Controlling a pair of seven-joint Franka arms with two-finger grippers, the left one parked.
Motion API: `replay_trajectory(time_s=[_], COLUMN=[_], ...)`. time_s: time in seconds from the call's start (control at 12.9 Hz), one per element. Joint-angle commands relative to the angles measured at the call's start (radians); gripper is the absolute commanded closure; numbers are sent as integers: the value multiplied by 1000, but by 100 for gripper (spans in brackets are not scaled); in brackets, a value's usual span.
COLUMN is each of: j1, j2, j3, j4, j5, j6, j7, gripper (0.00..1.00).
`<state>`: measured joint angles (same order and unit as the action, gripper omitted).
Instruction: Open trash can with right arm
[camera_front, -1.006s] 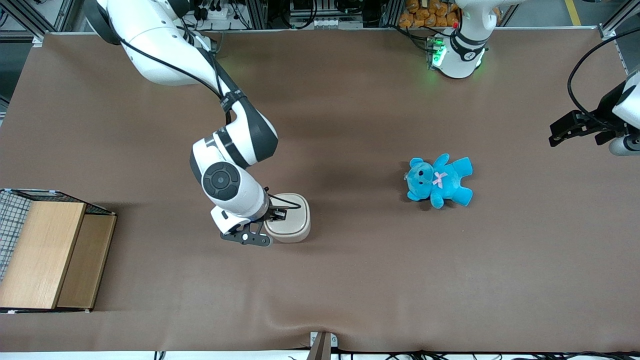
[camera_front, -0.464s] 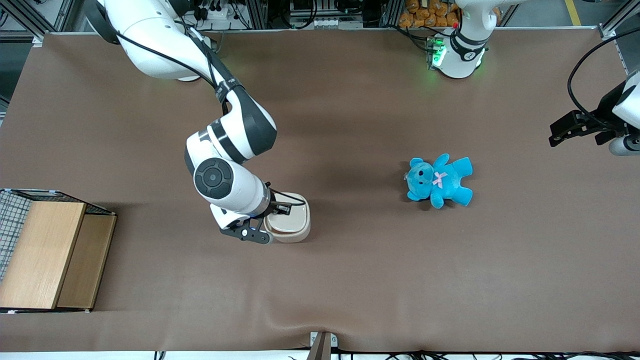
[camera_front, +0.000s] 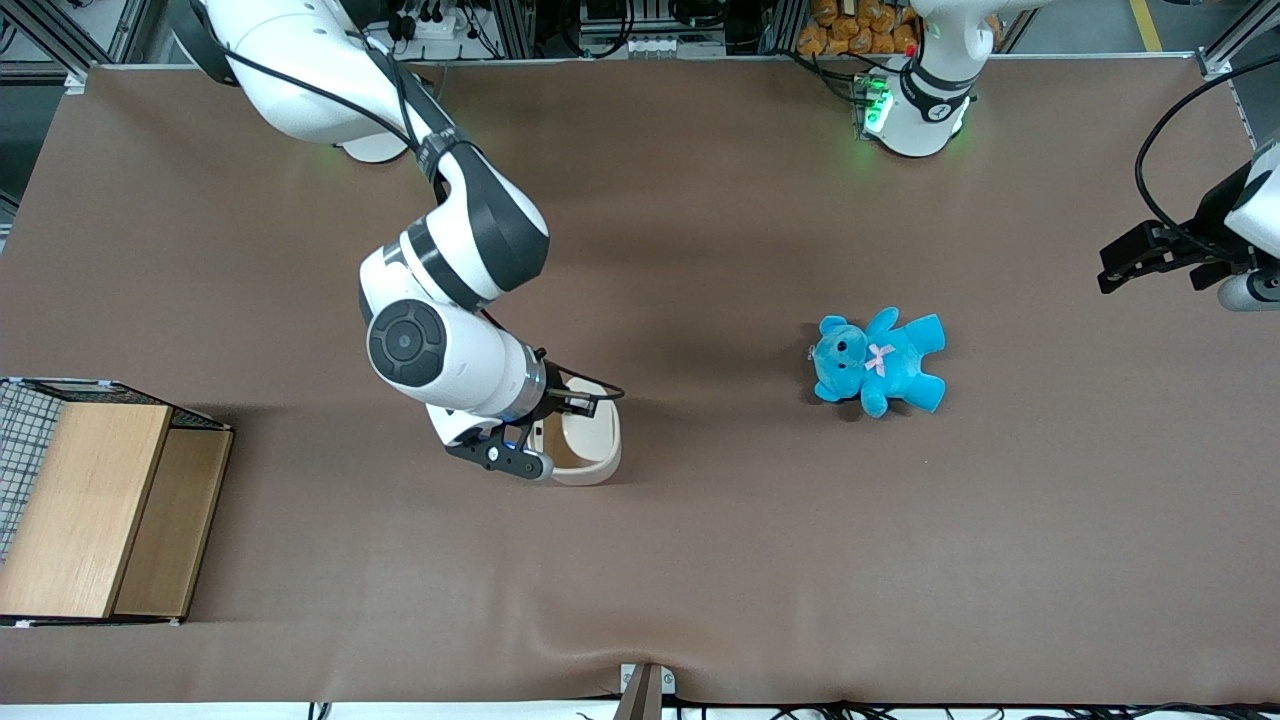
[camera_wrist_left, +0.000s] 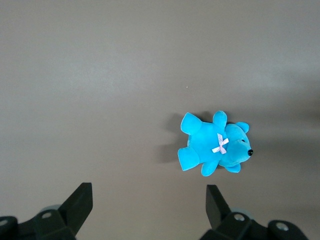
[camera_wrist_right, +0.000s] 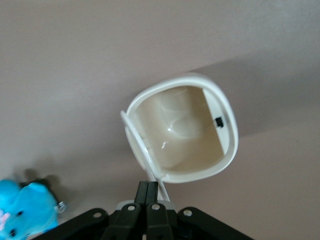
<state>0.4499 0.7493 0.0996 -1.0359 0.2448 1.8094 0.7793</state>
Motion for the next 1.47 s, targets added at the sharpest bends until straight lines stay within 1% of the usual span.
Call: replay_trajectory(time_s=[0.0, 0.08, 0.15, 0.23, 0.39, 0.62, 0.77, 0.85, 1.08, 1.16, 1.24, 1.32, 1.39], j1=[-5, -13, -23, -36, -66, -147, -230, -265, -321, -333, -333, -333, -342], j2=[-56, -70, -80, -93, -132, -166, -180, -183, -199, -211, -237, -252, -258], j3=[-5, -3, -3, 6, 28, 64, 103, 106, 83, 59, 25, 2, 3], j4=[-1, -1, -3, -3, -9, -10, -10, -10, -10, -10, -12, -13, -13], j5=[59, 67, 68, 70, 70, 67, 67, 67, 56, 54, 51, 33, -8], j6=[-47, -70, -96, -105, -125, -209, -264, -286, -375, -396, -404, -413, -433], j7=[32, 32, 31, 31, 29, 15, -37, -75, -271, -323, -336, -336, -337], gripper=[88, 64, 22, 6, 0, 0, 0, 0, 0, 0, 0, 0, 0])
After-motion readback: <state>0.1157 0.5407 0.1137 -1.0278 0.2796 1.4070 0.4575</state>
